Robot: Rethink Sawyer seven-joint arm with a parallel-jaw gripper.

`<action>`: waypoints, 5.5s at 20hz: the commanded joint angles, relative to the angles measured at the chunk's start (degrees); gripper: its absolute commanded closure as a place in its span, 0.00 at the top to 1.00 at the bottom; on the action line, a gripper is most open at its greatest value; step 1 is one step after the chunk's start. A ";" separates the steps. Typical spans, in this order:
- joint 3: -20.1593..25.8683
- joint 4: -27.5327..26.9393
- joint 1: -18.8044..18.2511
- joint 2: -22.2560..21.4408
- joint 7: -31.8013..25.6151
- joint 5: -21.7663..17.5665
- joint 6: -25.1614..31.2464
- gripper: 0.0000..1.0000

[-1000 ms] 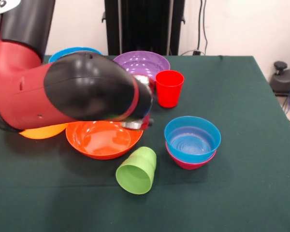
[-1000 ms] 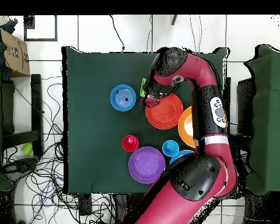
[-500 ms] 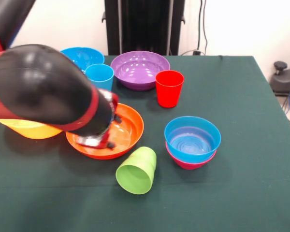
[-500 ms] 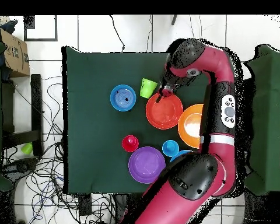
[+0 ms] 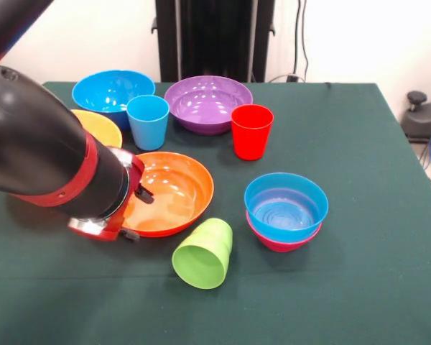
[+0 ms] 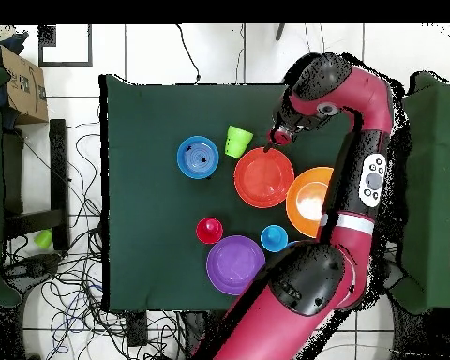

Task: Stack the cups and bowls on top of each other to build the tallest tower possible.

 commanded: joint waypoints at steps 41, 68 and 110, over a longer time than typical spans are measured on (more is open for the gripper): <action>7.42 0.03 2.02 1.72 -3.04 -0.72 3.41 1.00; 12.05 -2.85 4.99 3.75 3.57 0.96 1.77 1.00; 15.51 -5.80 5.94 7.53 -6.94 -10.37 2.52 1.00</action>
